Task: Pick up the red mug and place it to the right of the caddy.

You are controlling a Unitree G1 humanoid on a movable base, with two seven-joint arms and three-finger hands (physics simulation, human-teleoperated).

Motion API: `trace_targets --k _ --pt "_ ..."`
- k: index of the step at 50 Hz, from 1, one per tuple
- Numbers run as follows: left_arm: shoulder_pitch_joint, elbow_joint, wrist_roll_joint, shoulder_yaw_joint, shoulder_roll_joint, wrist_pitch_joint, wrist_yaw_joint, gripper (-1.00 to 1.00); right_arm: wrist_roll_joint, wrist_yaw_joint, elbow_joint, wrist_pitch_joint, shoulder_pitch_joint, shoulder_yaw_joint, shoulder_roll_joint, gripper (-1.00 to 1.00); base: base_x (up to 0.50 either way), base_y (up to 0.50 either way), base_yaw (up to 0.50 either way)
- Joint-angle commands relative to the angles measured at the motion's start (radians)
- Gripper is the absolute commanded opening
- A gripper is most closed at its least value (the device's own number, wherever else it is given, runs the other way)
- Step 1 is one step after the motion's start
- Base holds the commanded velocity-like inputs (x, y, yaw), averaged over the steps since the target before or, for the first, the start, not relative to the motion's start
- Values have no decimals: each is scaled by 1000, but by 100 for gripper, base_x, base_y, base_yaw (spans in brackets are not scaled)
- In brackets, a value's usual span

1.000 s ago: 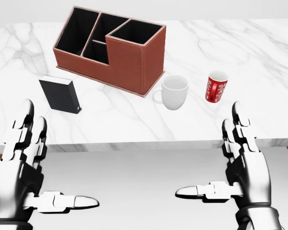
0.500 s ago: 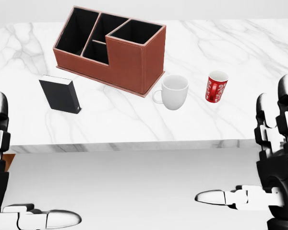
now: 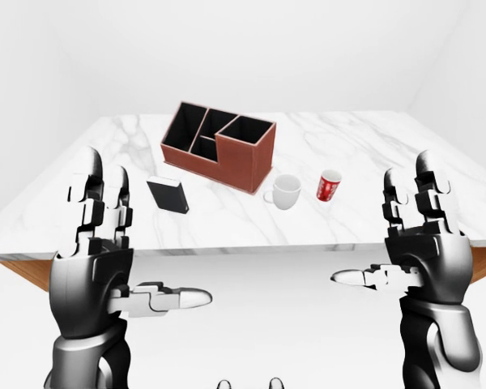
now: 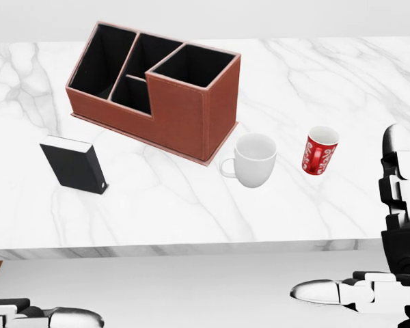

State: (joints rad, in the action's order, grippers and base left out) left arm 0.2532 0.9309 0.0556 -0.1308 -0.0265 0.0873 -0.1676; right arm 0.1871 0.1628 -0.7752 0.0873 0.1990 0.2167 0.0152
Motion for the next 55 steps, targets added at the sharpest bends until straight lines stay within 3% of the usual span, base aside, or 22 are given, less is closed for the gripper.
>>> trace_targets --k 1,55 --pt "2 17 2 -10 -4 0 -7 100 5 7 8 0 3 2 1 100 50 0 0" --pt "12 67 13 -30 -14 0 -21 100 -1 -8 3 0 0 5 3 100 49 0 0"
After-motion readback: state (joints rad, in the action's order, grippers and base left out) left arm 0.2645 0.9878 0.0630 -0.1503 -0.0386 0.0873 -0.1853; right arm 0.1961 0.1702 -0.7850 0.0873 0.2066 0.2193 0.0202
